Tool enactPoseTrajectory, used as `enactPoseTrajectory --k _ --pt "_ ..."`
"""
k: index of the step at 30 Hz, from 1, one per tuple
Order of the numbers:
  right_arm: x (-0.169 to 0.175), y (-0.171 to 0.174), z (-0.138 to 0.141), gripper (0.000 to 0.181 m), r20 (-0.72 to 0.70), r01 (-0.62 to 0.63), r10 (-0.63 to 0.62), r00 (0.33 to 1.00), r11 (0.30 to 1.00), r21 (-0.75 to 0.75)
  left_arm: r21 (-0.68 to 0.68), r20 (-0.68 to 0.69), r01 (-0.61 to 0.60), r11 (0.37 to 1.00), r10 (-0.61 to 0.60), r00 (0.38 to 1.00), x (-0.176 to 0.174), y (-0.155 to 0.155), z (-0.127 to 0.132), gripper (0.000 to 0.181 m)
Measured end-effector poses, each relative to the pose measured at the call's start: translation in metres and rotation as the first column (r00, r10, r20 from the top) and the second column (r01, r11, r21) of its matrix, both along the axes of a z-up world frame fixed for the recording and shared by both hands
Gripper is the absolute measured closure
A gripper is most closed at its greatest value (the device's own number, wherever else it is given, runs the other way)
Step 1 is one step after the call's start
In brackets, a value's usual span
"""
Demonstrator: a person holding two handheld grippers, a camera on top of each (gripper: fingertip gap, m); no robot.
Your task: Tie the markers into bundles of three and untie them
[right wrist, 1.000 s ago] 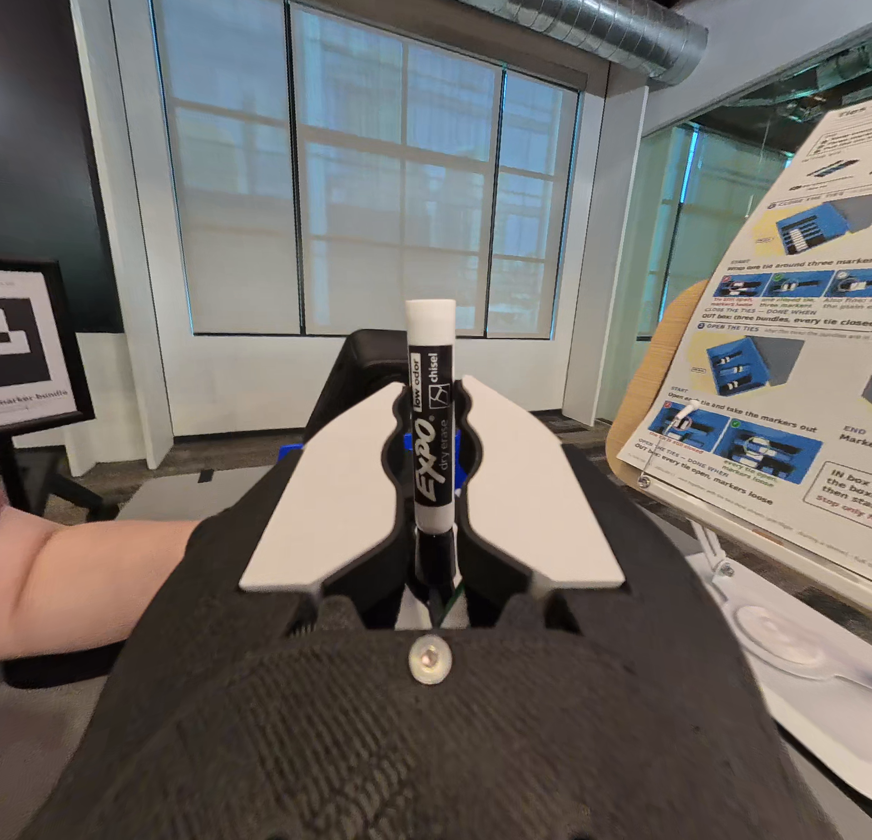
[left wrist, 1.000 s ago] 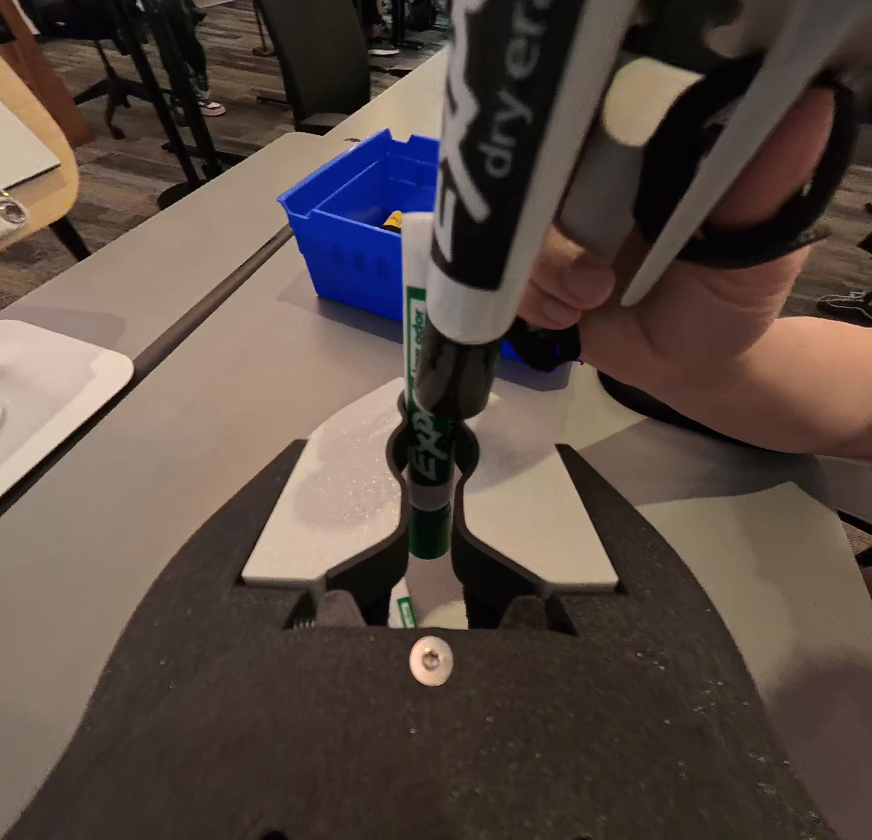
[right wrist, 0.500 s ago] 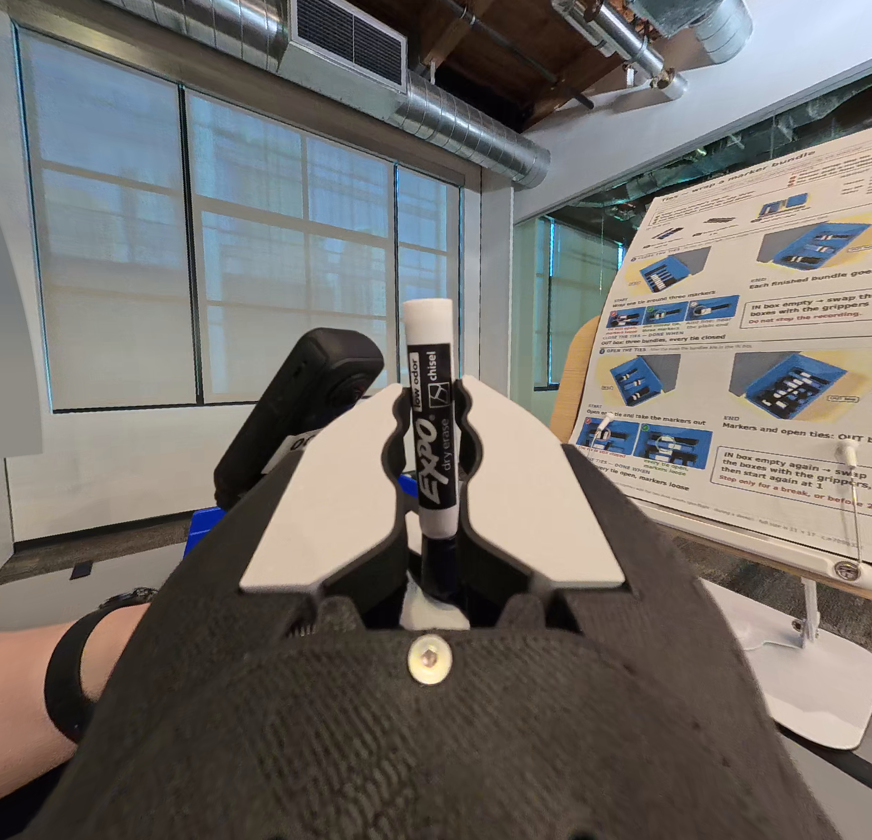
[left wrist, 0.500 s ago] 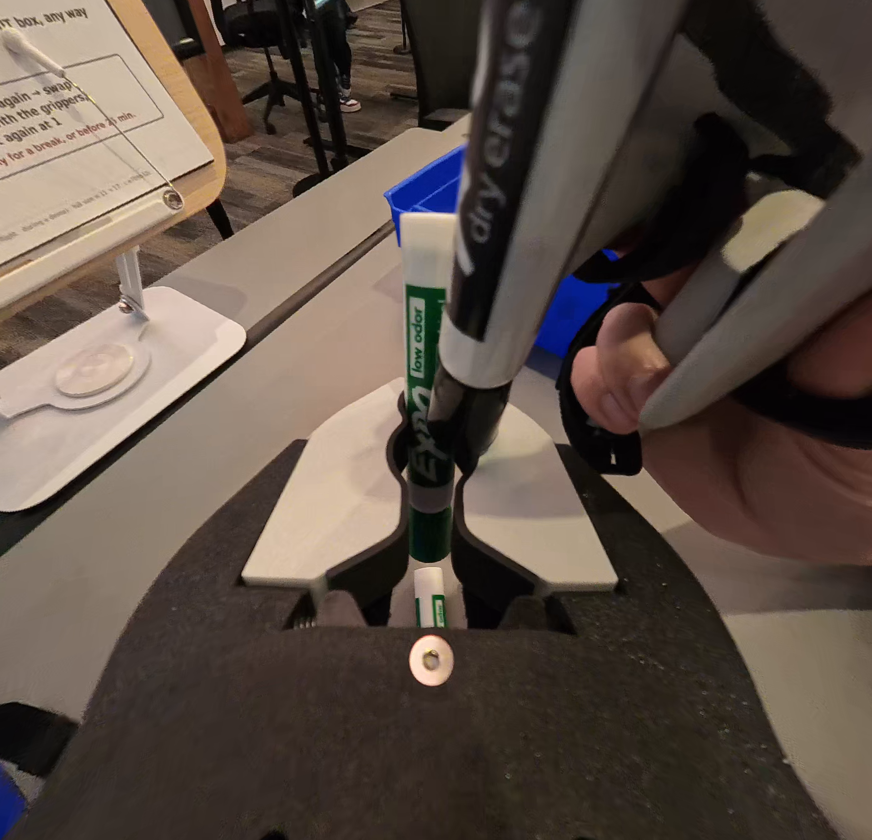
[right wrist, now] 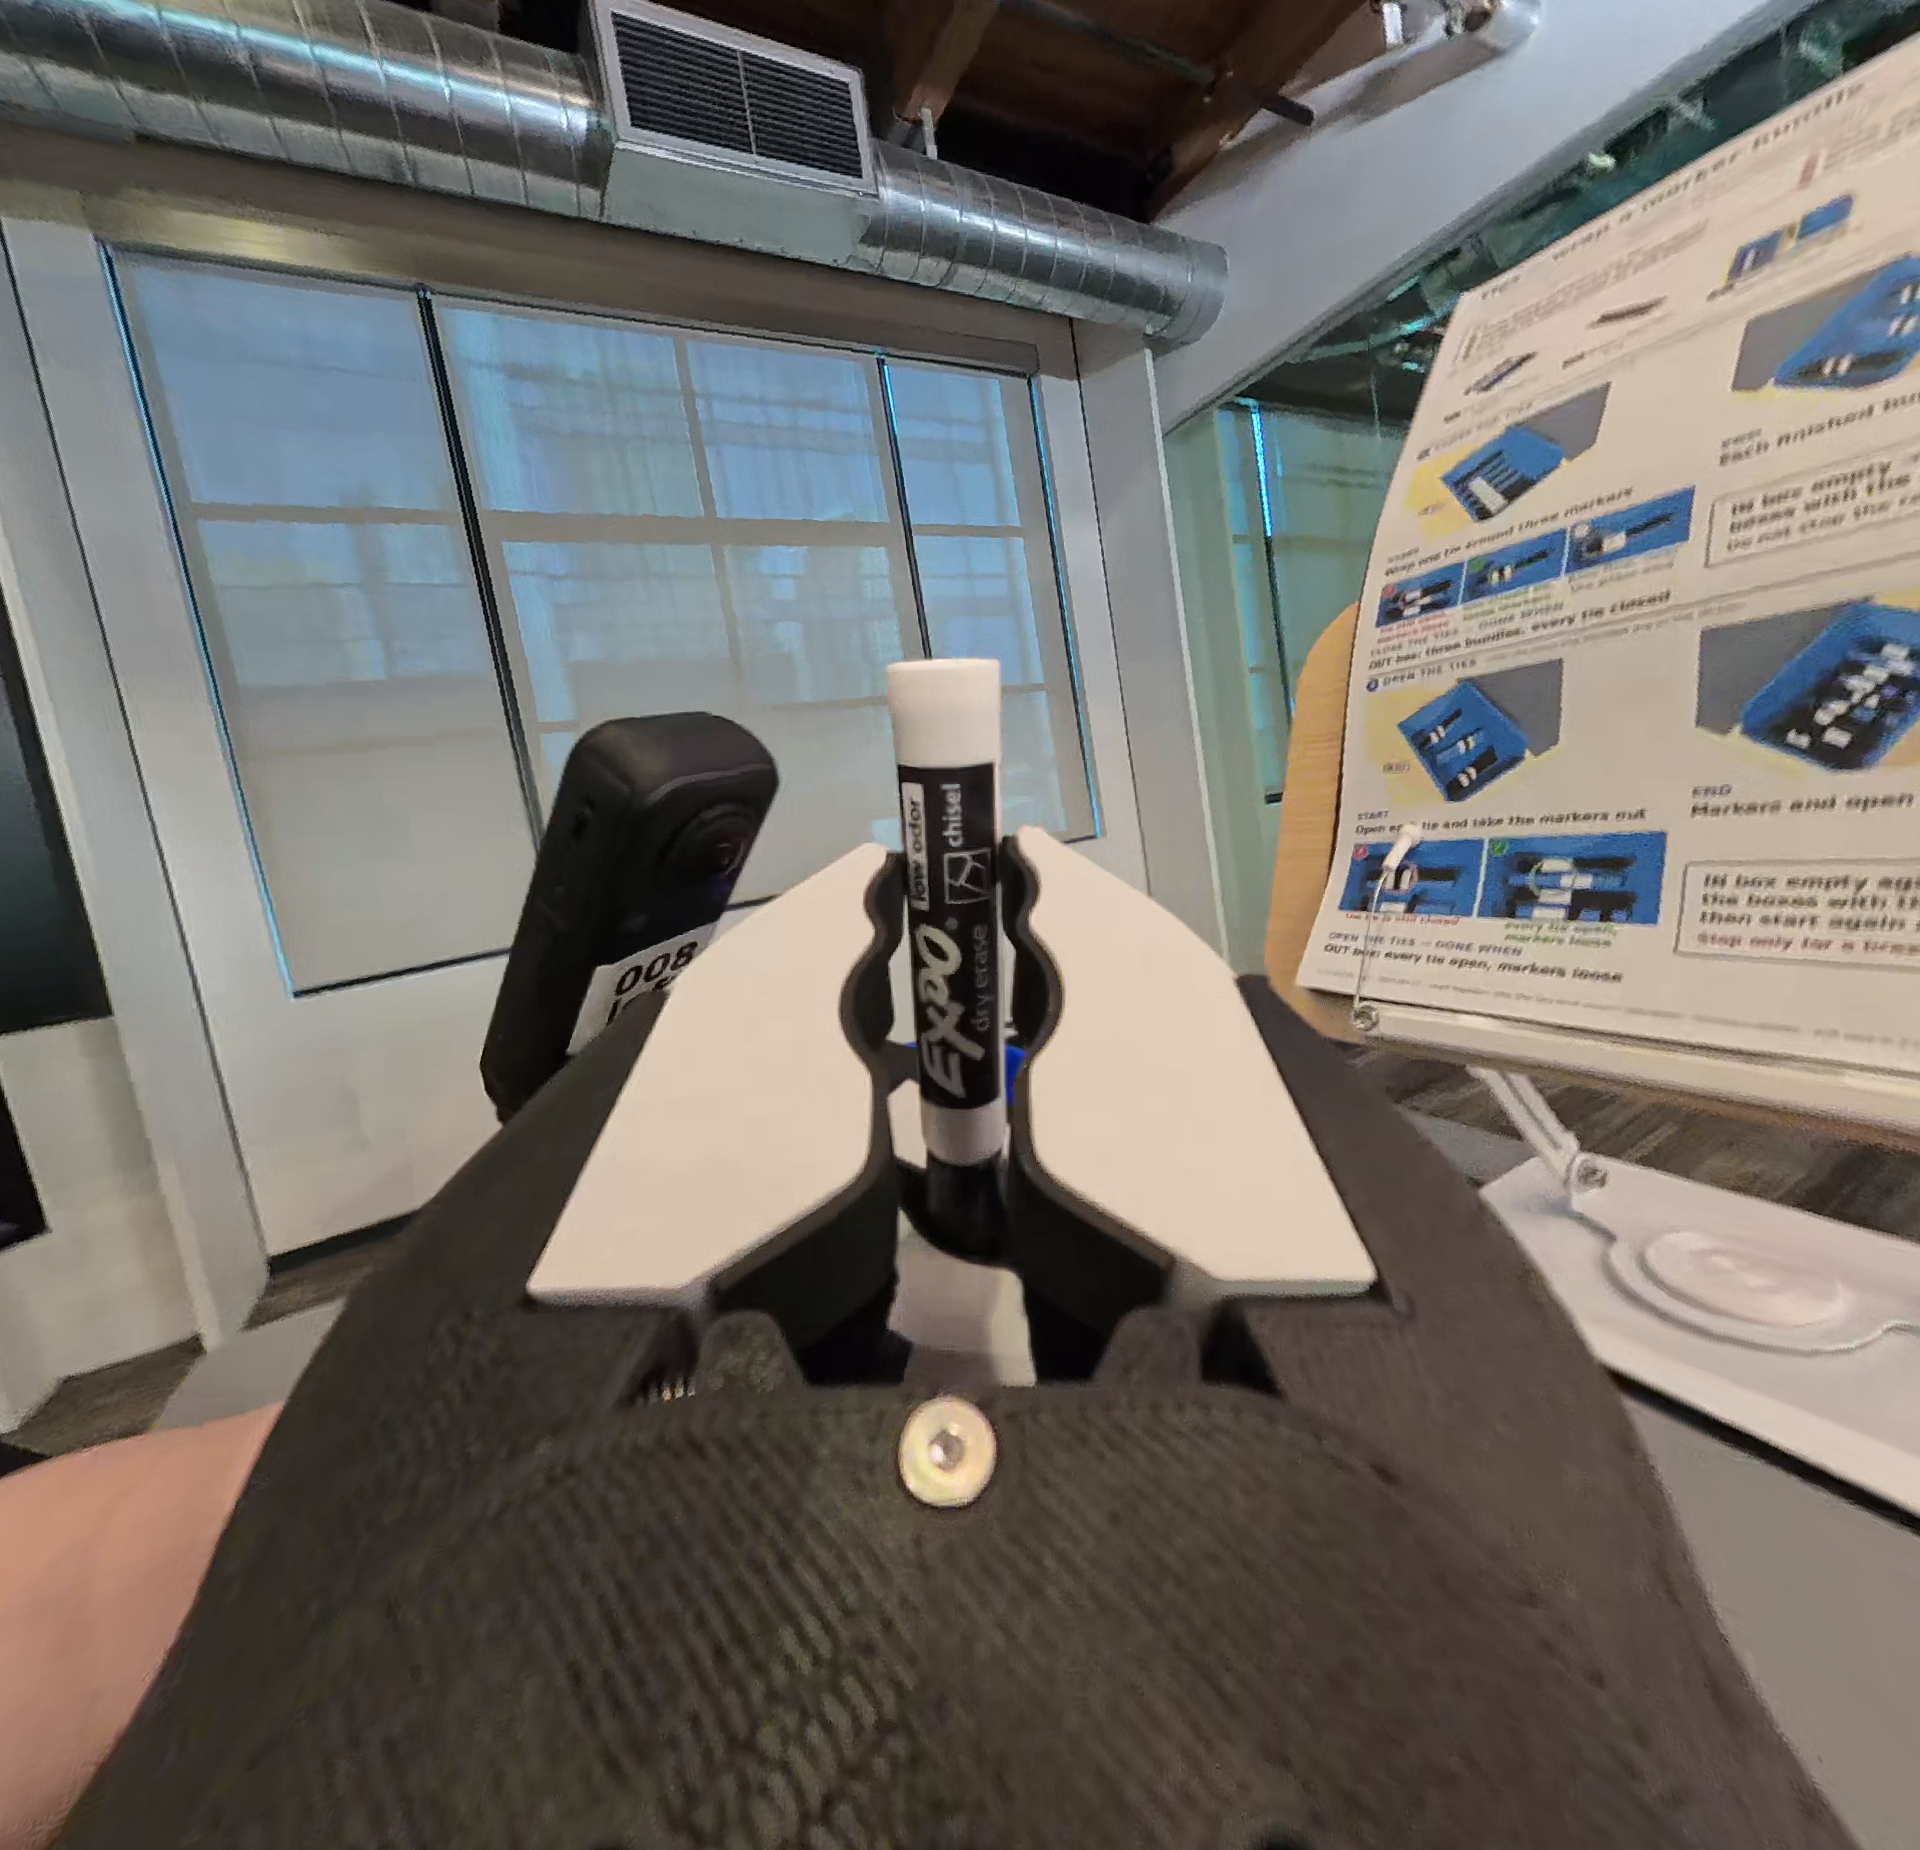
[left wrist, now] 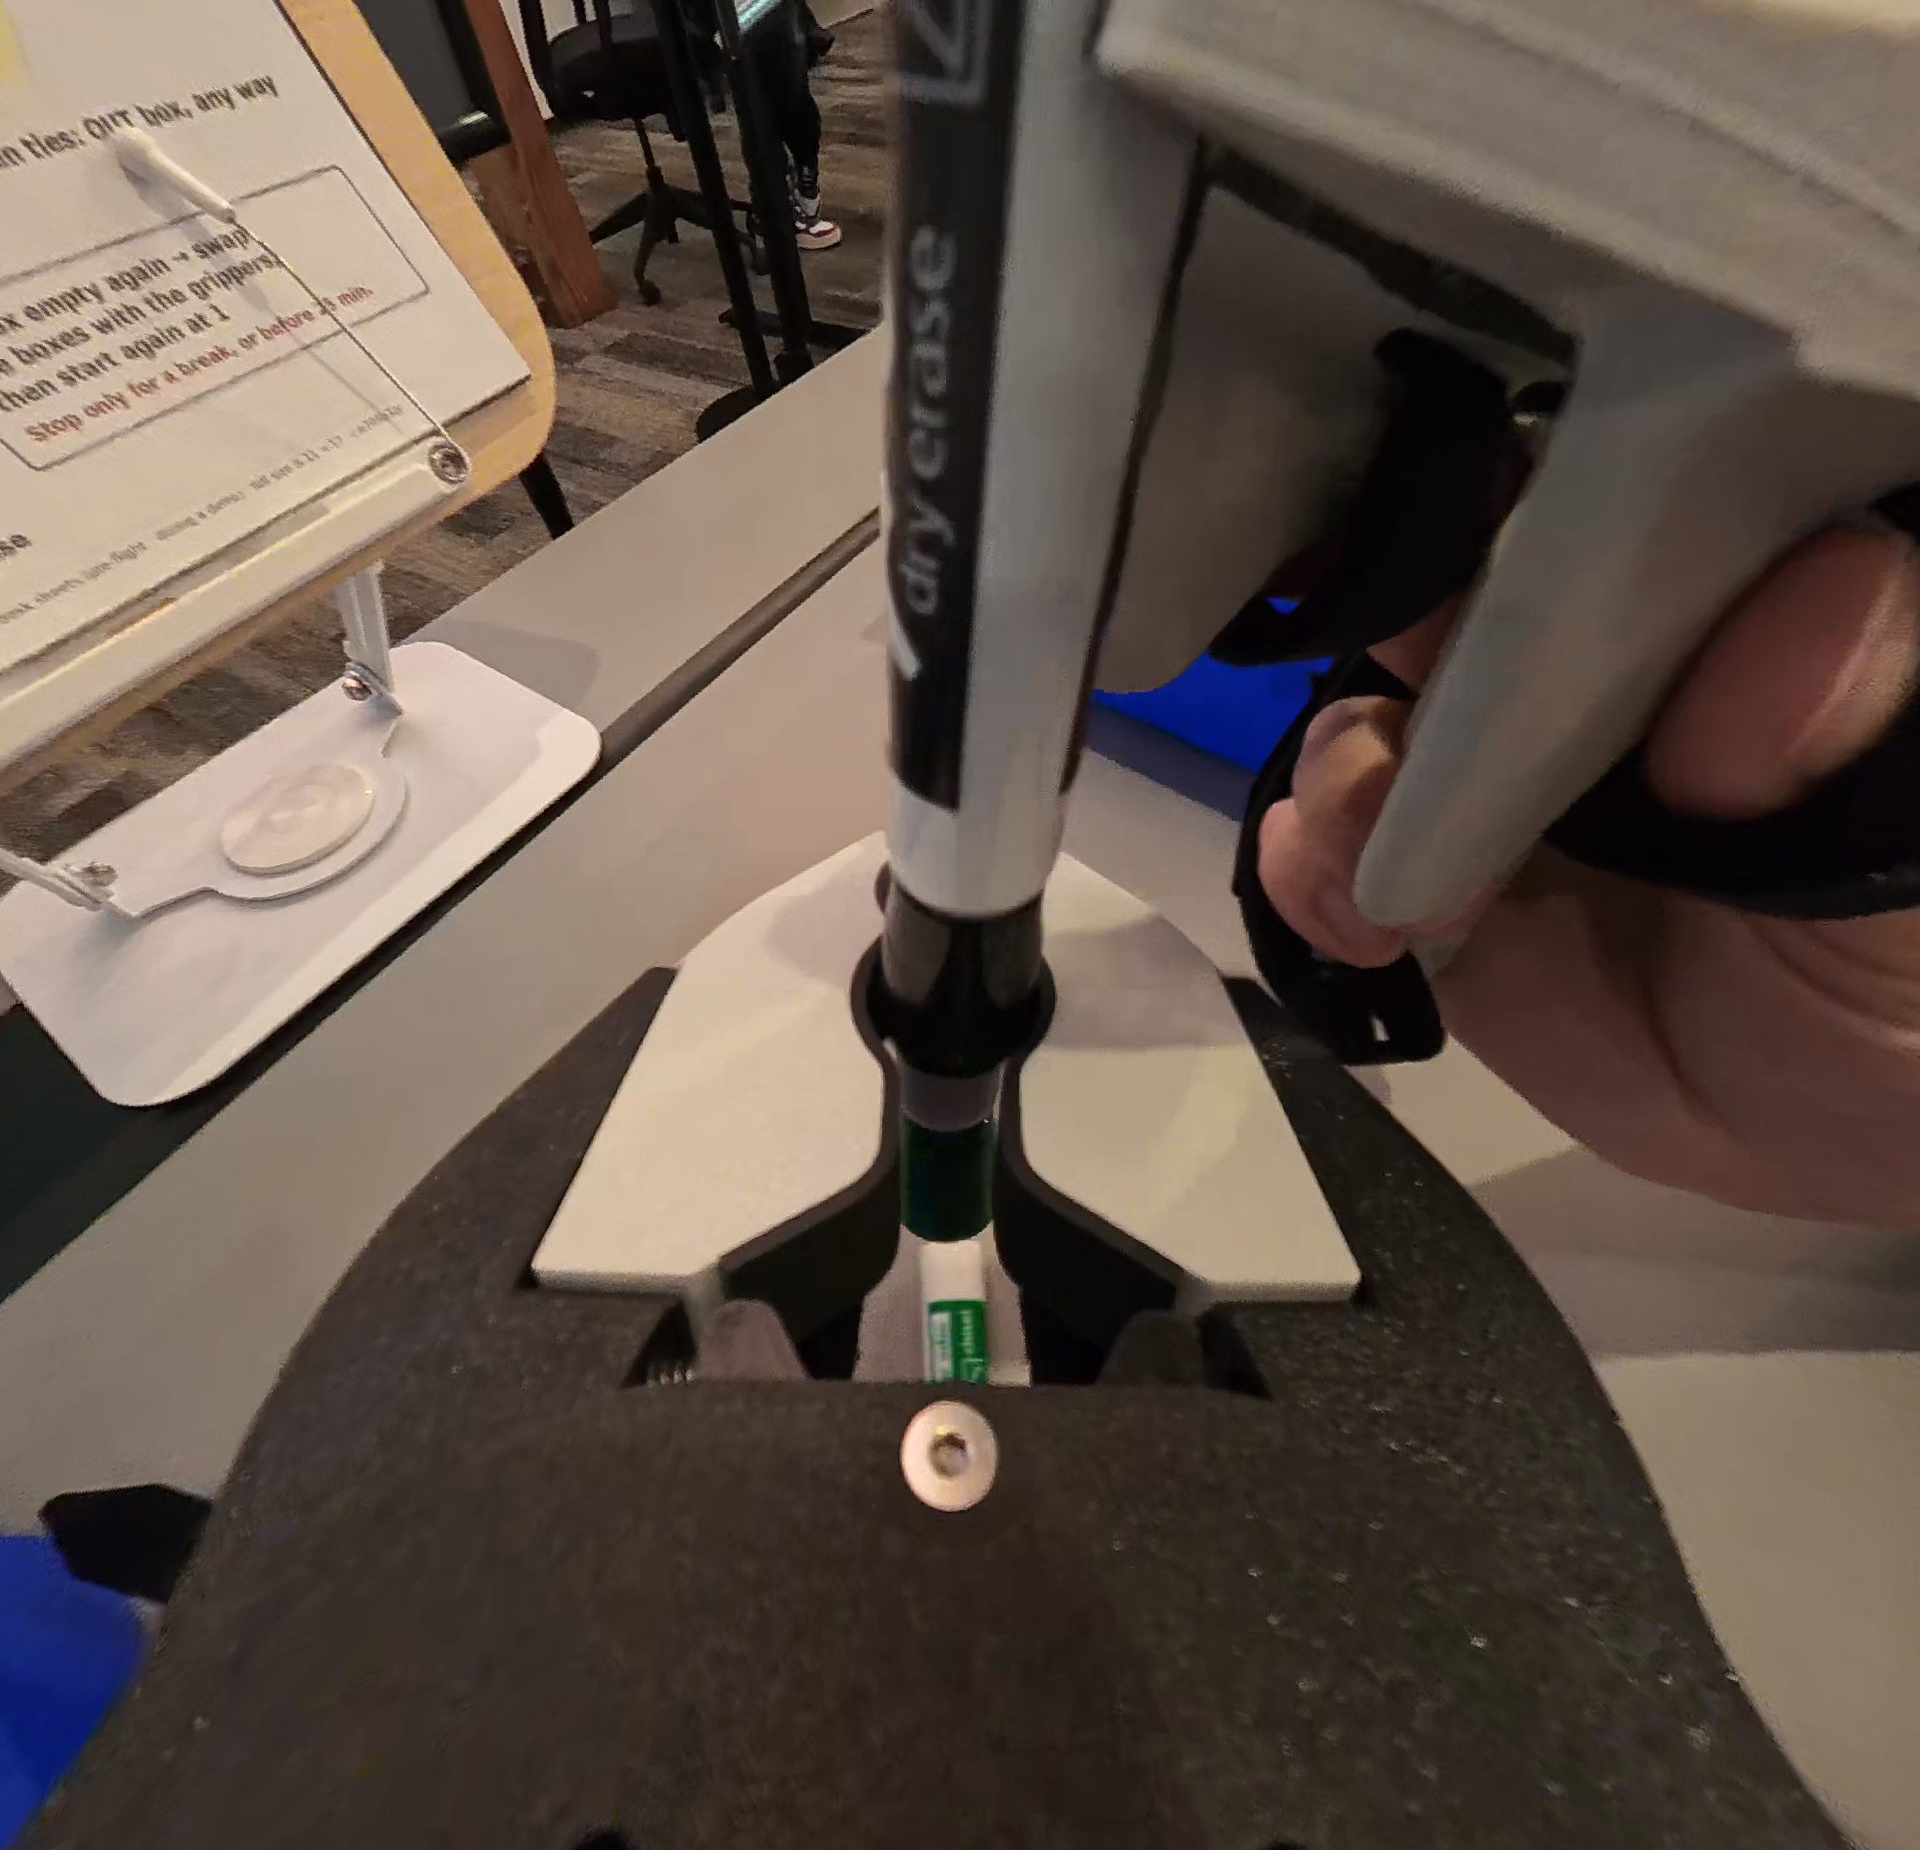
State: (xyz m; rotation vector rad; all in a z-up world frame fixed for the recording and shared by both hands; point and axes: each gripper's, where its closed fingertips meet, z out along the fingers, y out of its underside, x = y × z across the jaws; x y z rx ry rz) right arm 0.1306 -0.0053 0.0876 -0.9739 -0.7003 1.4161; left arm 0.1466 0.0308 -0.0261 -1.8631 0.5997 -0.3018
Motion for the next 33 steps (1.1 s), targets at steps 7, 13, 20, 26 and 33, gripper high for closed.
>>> enactPoseTrajectory --k 7,13,20,26,33 --pt "-0.008 0.005 -0.014 0.162 0.102 0.029 -0.028 0.994 1.0 -0.006 -0.023 -0.035 -0.002 1.0 0.001 0.999 -0.004 -0.002 -0.001 0.167" --pt "-0.01 0.018 -0.023 0.16 0.237 0.087 -0.09 0.967 0.996 0.022 -0.104 -0.064 -0.012 0.995 0.005 0.998 -0.013 -0.003 -0.01 0.168" --pt "-0.013 0.035 -0.046 0.157 0.35 -0.017 0.054 0.935 0.994 -0.108 -0.251 -0.124 -0.052 0.967 0.021 0.992 -0.027 -0.01 -0.025 0.167" --pt "-0.018 0.034 -0.063 0.157 0.408 -0.14 0.233 0.883 0.959 -0.245 -0.338 -0.147 -0.07 0.939 0.021 0.989 -0.037 -0.015 -0.038 0.167" --pt "-0.022 0.031 -0.079 0.16 0.299 -0.292 0.471 0.83 0.823 -0.488 -0.379 -0.197 -0.076 0.922 0.0 0.98 -0.043 -0.022 -0.042 0.167"
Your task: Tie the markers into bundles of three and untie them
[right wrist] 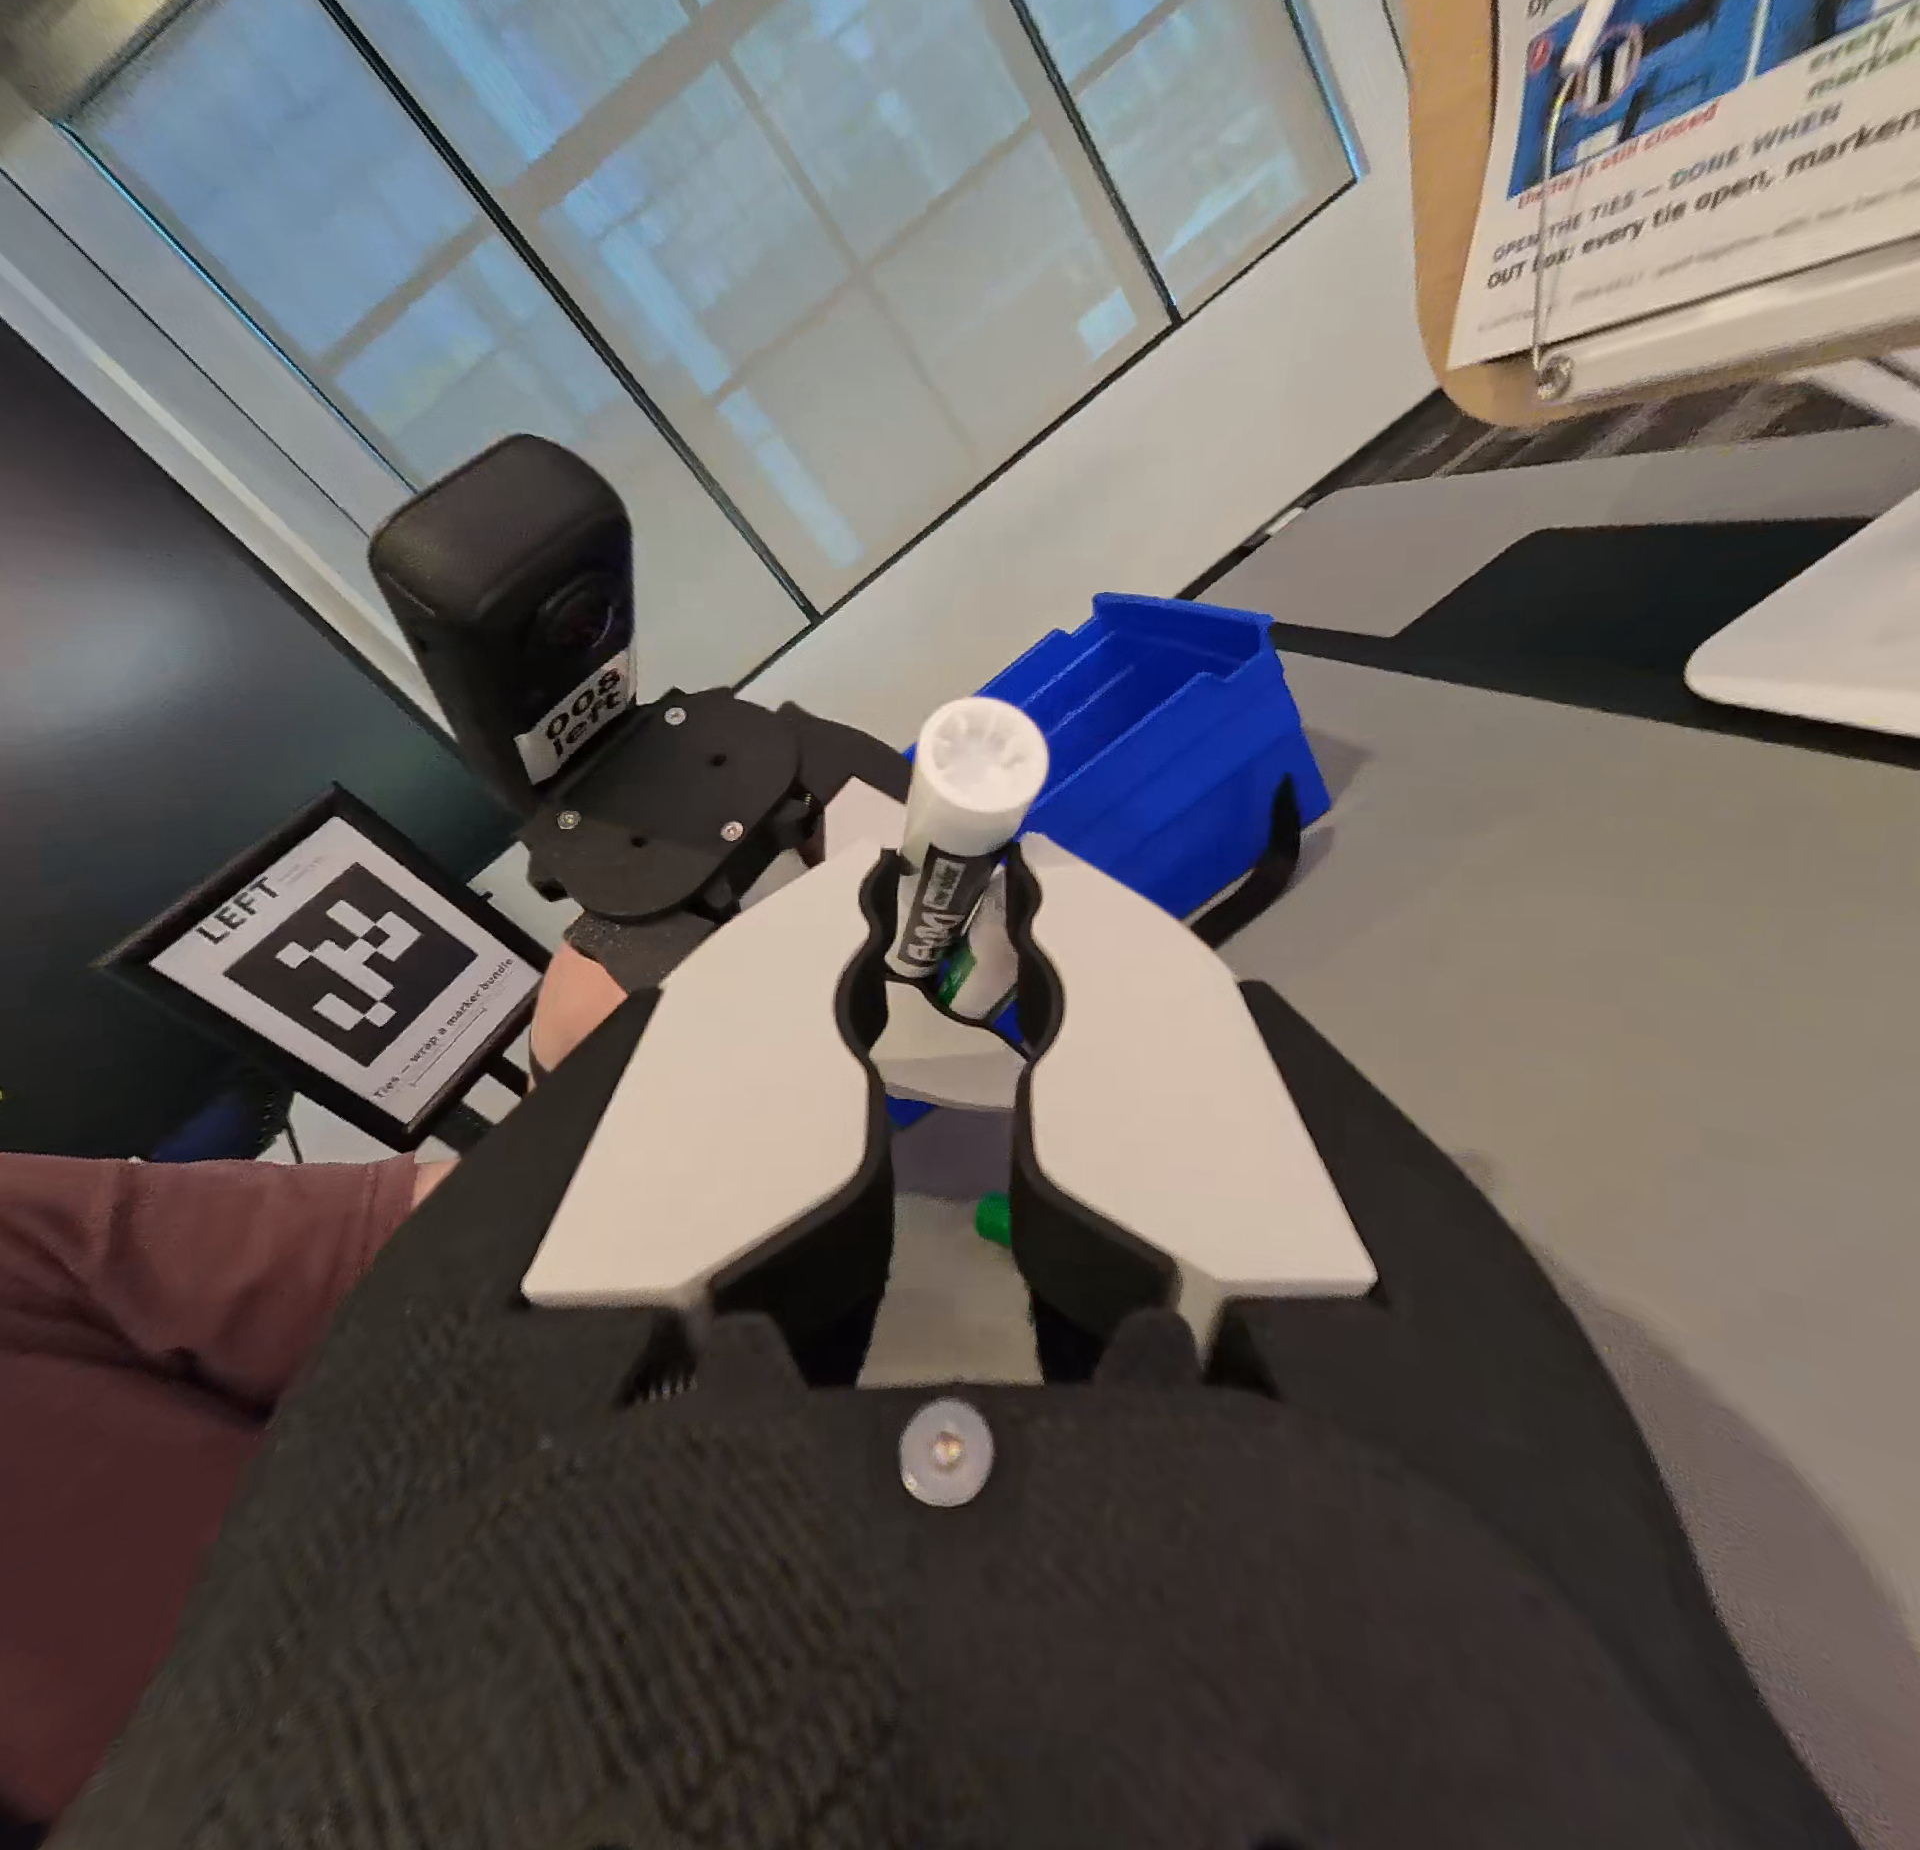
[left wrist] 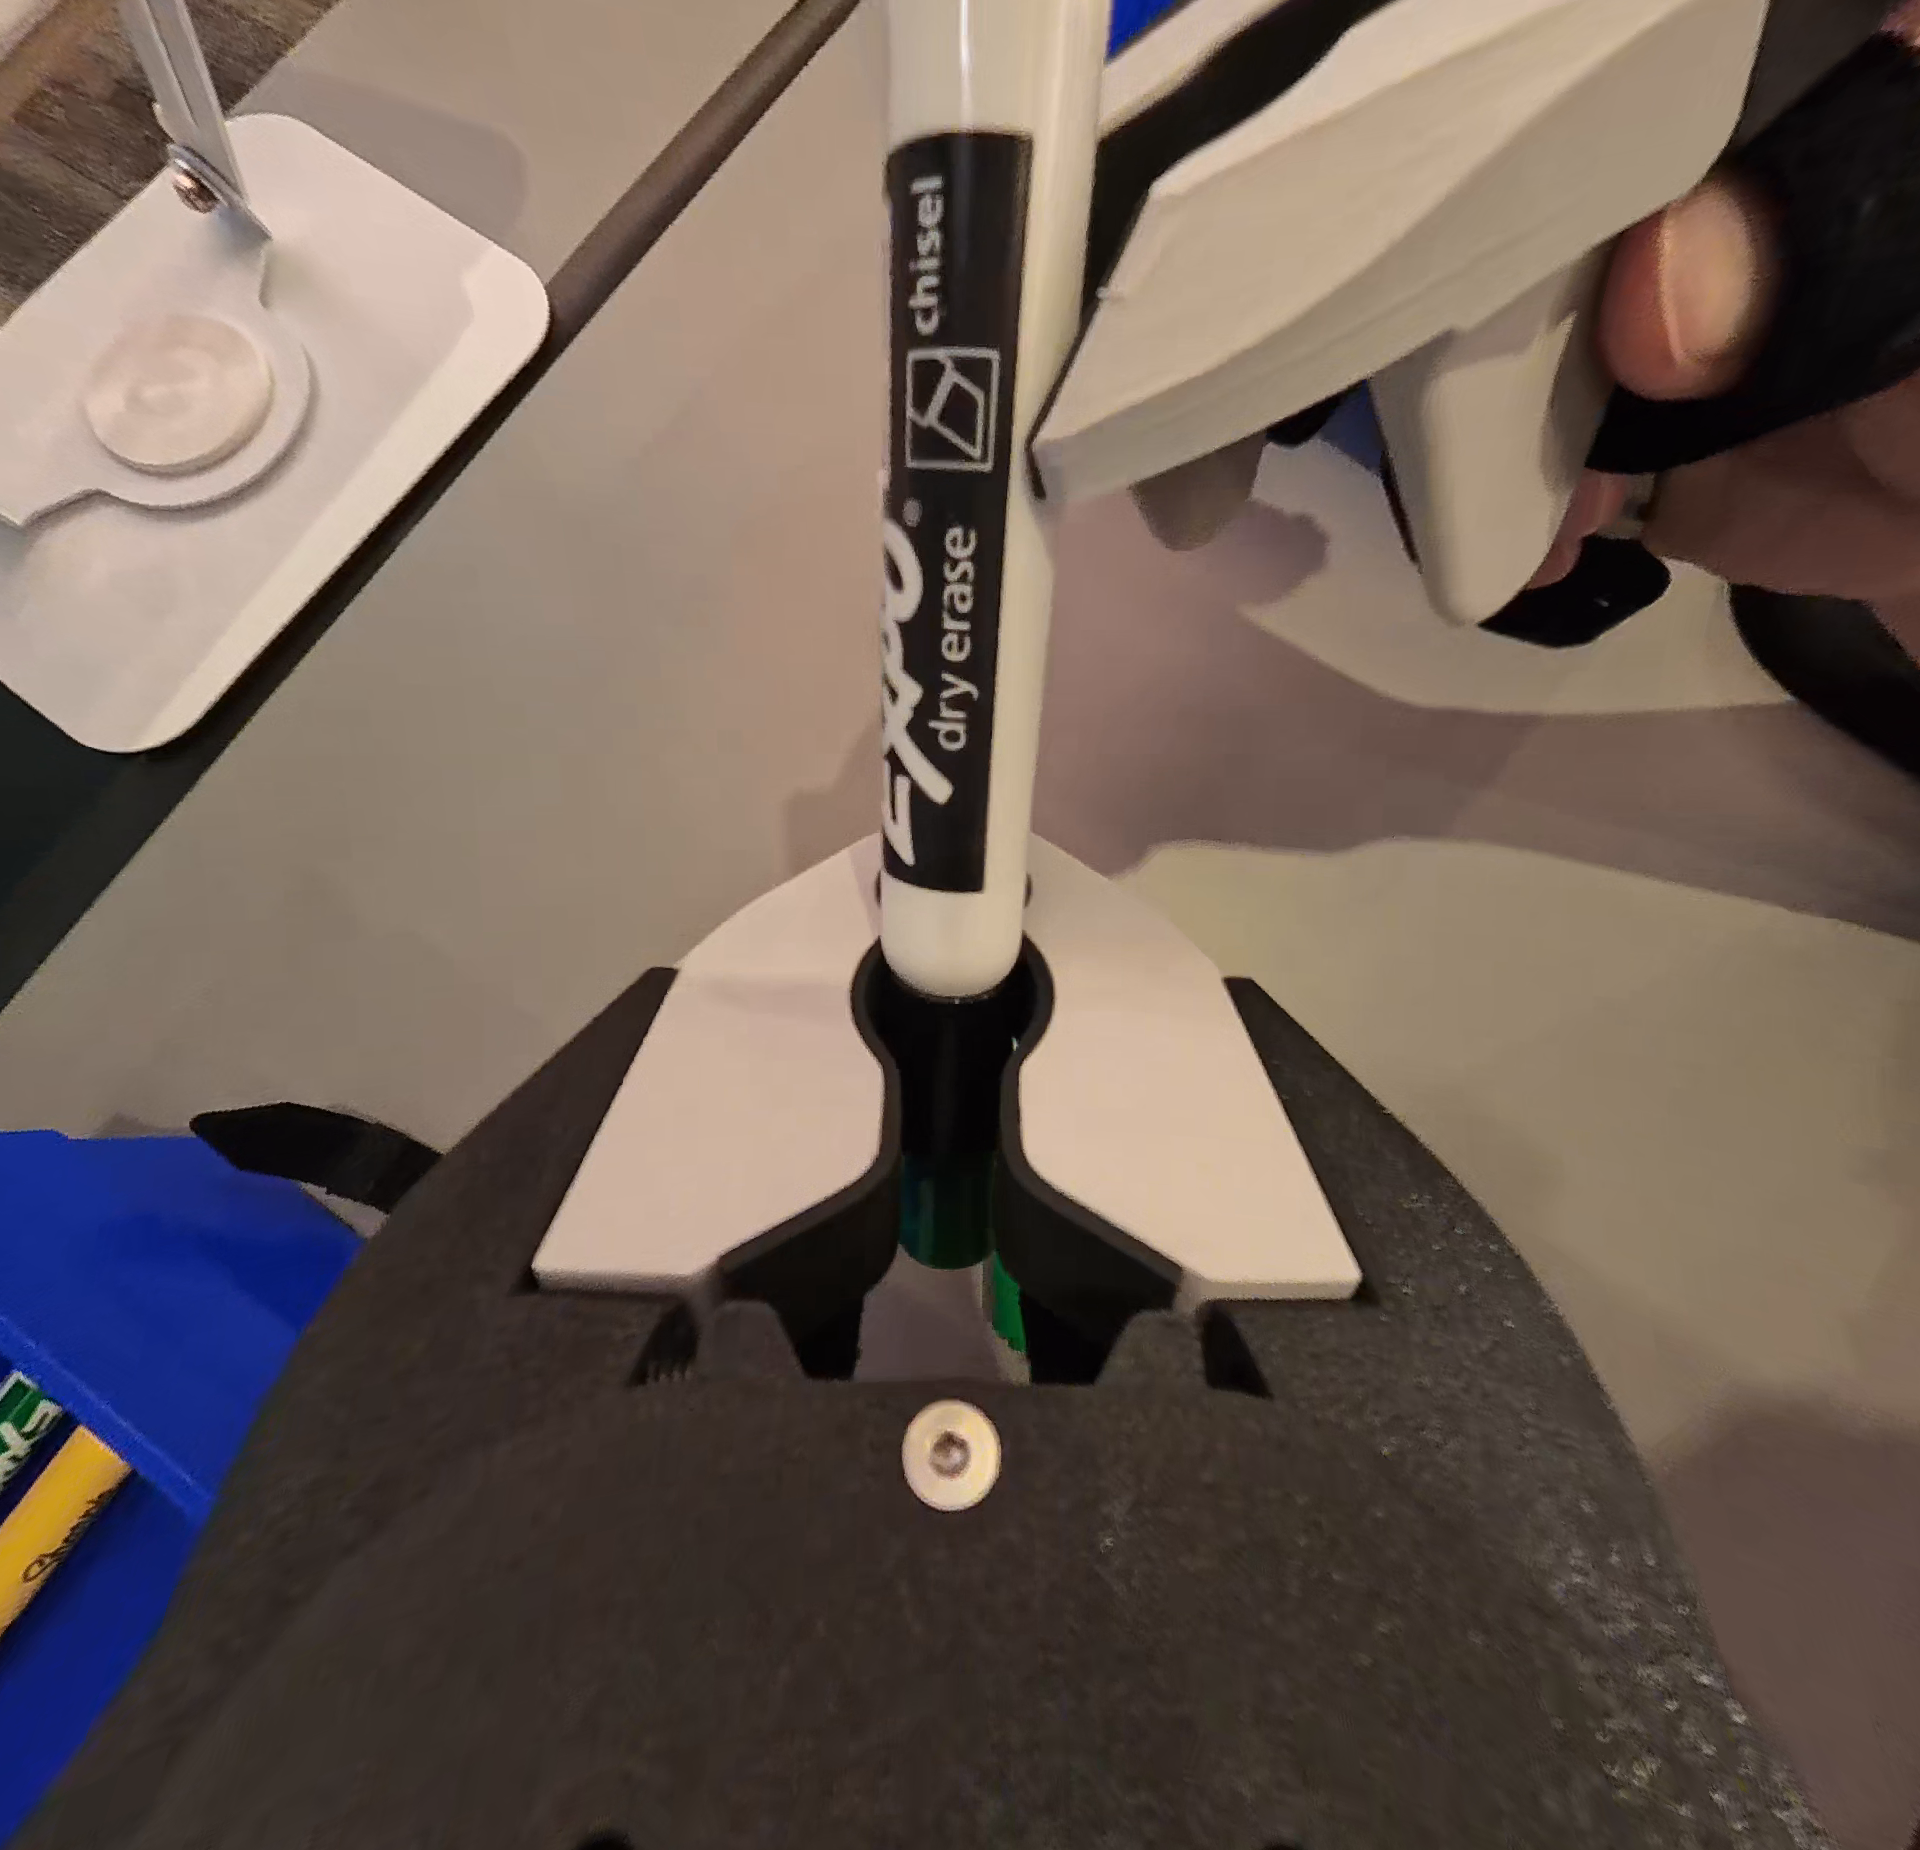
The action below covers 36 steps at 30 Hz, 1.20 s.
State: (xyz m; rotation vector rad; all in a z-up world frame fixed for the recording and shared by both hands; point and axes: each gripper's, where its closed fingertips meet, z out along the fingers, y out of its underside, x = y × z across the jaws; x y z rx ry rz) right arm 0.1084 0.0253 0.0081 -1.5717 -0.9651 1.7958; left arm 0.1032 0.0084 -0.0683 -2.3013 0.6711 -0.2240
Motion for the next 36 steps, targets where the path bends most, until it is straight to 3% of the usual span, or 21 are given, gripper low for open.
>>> enactPoseTrajectory --k 5,9,13,17,19,23,36 --pt "-0.001 -0.001 -0.007 0.159 0.042 -0.024 0.023 0.999 0.999 0.029 -0.051 -0.016 0.018 0.999 -0.018 1.0 -0.001 -0.005 -0.007 0.167" --pt "0.004 0.008 -0.004 0.142 0.072 0.017 -0.023 0.997 0.997 0.079 -0.05 0.038 0.039 0.998 -0.037 0.999 0.004 -0.007 -0.001 0.167" --pt "0.011 0.016 0.01 0.133 -0.004 0.066 -0.066 0.998 0.994 0.09 -0.07 0.064 0.048 0.996 -0.043 0.997 0.004 -0.012 0.001 0.167" --pt "0.02 0.021 0.029 0.146 -0.135 0.14 -0.122 0.983 0.982 0.129 -0.077 0.054 0.044 0.996 -0.04 0.998 0.003 -0.012 0.0 0.167" --pt "0.021 0.023 0.028 0.154 -0.138 0.167 -0.148 0.979 0.977 0.132 -0.086 0.054 0.057 0.995 -0.053 0.997 0.006 -0.014 -0.001 0.167" --pt "0.016 0.019 0.018 0.162 -0.106 0.102 -0.093 0.99 0.991 0.089 -0.086 0.033 0.054 0.995 -0.052 0.998 0.006 -0.014 -0.003 0.167" --pt "0.007 0.011 0.005 0.162 -0.081 0.039 -0.035 0.996 0.998 0.046 -0.125 0.017 0.037 0.992 -0.035 0.999 -0.002 -0.016 -0.008 0.167"
